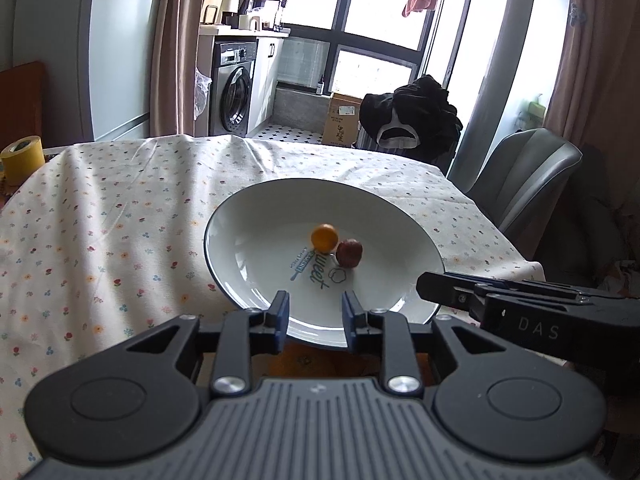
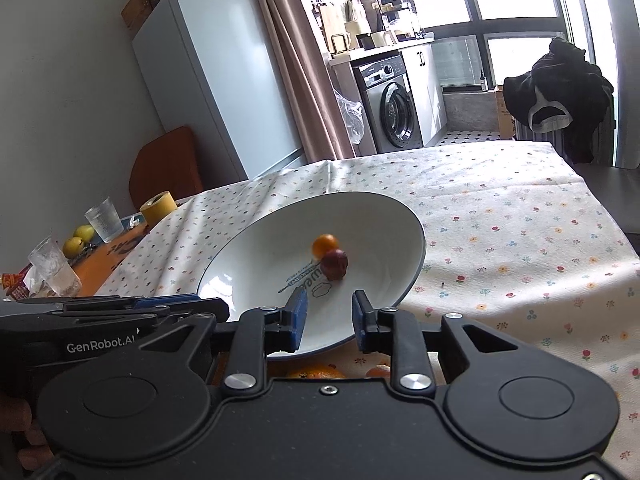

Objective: Organize fruits
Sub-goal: 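Release the orange into the white bowl with the left tool while the right tool drops the plum, then withdraw both tools from the bowl back toward the fruit pile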

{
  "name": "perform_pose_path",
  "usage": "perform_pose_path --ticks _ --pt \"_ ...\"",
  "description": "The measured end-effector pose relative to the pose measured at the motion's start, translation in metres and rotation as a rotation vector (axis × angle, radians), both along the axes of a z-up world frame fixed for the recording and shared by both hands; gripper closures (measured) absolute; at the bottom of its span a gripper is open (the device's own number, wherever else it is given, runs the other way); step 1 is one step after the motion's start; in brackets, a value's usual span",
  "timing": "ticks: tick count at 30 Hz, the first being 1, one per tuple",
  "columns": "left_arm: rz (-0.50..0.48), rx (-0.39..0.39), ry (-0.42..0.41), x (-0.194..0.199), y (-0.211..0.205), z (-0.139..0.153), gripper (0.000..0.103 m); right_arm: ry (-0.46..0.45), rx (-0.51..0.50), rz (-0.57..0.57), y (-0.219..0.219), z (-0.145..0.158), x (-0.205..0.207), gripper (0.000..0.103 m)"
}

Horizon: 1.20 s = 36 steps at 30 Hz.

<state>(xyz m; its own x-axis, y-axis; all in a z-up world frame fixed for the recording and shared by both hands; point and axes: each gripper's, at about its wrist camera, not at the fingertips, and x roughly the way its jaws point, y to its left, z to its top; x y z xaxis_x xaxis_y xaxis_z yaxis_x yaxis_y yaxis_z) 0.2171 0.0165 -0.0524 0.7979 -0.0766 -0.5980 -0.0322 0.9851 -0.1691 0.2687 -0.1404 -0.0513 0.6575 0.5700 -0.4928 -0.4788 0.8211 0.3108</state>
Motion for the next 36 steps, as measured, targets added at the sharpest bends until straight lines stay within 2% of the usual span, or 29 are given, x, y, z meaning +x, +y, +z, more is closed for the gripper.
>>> perform_pose_path --ticks 4,6,16,26,36 --pt "0.018 -0.01 0.0 -0.008 0.005 0.003 0.075 -0.004 0.002 -0.011 -0.005 0.003 -0.007 0.077" --pt "0.032 -0.02 0.001 -0.013 0.007 0.003 0.071 -0.008 0.001 -0.013 -0.006 0.004 -0.011 0.073" --pt "0.079 -0.034 -0.029 -0.049 0.014 0.018 0.047 -0.012 0.016 -0.025 -0.014 0.011 -0.032 0.067" --pt "0.084 -0.018 -0.069 -0.077 0.007 0.034 0.028 -0.058 0.025 -0.02 -0.022 0.028 -0.059 0.043" --pt "0.091 0.003 -0.092 -0.099 0.004 0.041 0.023 -0.079 0.026 -0.037 -0.033 0.037 -0.077 0.031"
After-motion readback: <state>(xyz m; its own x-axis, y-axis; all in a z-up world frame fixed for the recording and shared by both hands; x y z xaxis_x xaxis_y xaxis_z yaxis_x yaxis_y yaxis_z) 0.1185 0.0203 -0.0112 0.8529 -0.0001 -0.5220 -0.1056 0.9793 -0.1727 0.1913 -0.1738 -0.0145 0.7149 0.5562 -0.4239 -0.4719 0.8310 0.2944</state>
